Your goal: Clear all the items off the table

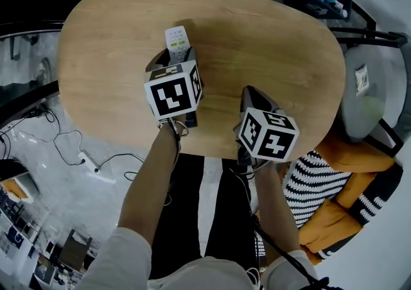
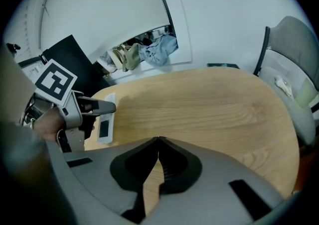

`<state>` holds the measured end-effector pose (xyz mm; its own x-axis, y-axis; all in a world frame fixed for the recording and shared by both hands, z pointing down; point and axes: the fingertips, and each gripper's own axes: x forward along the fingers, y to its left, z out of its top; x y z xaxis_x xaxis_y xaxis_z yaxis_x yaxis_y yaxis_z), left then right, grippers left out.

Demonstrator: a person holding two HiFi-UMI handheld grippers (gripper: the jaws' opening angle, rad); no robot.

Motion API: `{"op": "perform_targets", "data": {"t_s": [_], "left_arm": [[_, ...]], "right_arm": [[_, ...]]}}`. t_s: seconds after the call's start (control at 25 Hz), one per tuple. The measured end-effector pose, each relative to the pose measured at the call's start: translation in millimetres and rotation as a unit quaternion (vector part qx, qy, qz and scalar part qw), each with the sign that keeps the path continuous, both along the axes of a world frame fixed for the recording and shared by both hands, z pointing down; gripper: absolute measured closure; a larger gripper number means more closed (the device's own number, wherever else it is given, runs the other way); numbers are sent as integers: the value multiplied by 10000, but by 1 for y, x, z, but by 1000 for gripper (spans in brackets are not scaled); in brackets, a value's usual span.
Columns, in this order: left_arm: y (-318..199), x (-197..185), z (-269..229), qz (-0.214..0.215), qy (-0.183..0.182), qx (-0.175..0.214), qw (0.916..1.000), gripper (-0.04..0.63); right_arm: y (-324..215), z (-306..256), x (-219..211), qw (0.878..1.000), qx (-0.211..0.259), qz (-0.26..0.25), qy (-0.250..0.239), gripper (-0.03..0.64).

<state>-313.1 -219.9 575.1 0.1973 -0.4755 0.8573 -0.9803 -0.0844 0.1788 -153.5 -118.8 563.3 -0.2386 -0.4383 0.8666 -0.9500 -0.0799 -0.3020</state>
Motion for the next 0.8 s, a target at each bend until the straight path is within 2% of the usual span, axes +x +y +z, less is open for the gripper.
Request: {"op": "perform_targets", "data": {"t_s": [0.12,0.48,0.8], "left_arm": [[7,7,-10,203,-4,118,9997,359],[31,28,-33,597,333,301,9972,359],[49,83,-55,1387,447,427,9884,360]], "right_arm": [[2,-3,-1,10000,27,59,6,592],[18,-14,6,9989,141,453,47,592],[37,-34,48,9922,336,1192,134,592]]}}
